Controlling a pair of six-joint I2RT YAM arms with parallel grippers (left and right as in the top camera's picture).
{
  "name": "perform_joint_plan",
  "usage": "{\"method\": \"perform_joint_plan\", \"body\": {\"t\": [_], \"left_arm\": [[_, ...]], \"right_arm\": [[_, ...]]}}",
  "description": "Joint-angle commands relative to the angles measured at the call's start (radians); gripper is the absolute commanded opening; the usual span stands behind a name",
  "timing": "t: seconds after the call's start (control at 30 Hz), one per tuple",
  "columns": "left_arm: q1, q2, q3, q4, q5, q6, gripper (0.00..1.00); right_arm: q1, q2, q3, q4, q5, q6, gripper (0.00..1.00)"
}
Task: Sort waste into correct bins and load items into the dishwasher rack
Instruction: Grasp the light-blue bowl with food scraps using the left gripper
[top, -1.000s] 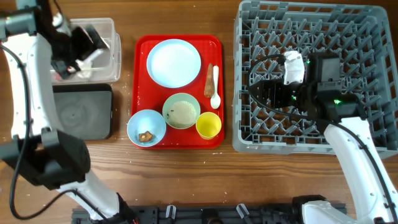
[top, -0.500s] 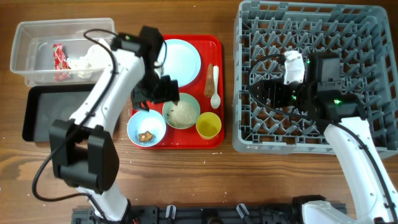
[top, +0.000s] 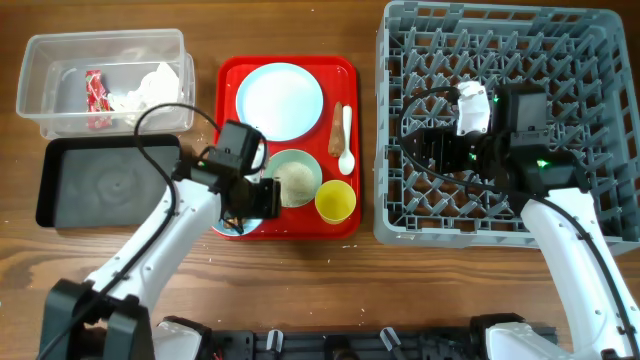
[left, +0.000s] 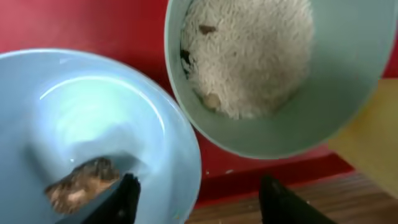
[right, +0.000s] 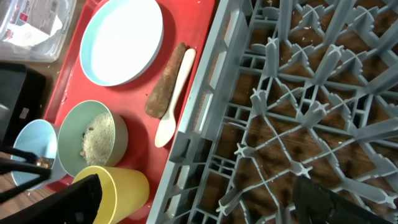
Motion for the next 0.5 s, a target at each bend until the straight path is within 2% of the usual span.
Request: {"method": "perform_joint_plan", "body": {"t": [0.0,0.07,0.1,0.17,0.47], "left_arm": [[-0.005,0.004,-0.069,0.083,-0.009,0.025,0.55],[-0.005,0.004,-0.084,0.104,-0.009,0.025,0.44],[-0.005,0.004,-0.087,0.112,-0.009,0.025,0.35],[-0.005,0.004,-0.088,0.116,-0.010,0.025,0.23],[-0.005,0.007,-0.115,0.119,-0.031,0.027,0.19]], "right_arm": [[-0.001,0.011,0.006,-0.001,0.007,0.011,1.00],[-0.001,0.011,0.006,-0.001,0.007,0.012,1.00],[-0.001,0.011,0.006,-0.001,0.007,0.011,1.00],[-0.001,0.011,0.006,-0.001,0.007,0.011,1.00],[-0.001,0.011,0.006,0.000,0.007,0.011,0.99]]}}
